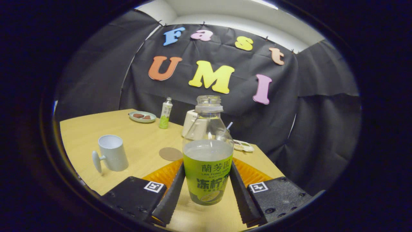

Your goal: Take the bottle from table, then pour the juice into the cup, finally place the bottle on the coaster

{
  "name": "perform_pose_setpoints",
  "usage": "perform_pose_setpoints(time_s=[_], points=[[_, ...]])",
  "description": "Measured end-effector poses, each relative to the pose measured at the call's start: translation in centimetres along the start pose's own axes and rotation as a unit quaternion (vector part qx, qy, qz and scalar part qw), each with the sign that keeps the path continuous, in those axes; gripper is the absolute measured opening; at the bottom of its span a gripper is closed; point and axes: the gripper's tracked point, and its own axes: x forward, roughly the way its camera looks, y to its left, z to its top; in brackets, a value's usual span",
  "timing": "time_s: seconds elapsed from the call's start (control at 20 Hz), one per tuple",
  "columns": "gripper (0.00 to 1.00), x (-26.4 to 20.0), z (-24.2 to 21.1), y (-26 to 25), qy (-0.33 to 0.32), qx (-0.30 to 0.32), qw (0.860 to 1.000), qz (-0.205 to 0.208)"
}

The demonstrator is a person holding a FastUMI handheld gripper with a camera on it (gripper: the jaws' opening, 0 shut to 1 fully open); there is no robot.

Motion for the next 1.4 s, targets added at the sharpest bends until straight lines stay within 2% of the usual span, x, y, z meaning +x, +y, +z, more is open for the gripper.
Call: perform_pose_setpoints(time_s=[0.15,0.55,0.75,0.9,1.1,1.4], points=[[0.82,-0.6,-0.5,-4.6,0.001,0.036,0.999,0.011],[0.82,0.4,-1.6,-17.8,-0.003,0.071,0.997,-0.032],[0.82,1.1,-2.1,-21.0,0.003,0.087,0.996,-0.031],[0.82,1.7,-2.0,-20.3,-0.001,0.088,0.996,-0.013],[0.81,2.8,-1.7,-15.5,-0.001,0.097,0.995,0.038],[0.81,6.2,2.0,-8.1,-0.011,0.108,0.990,0.094]])
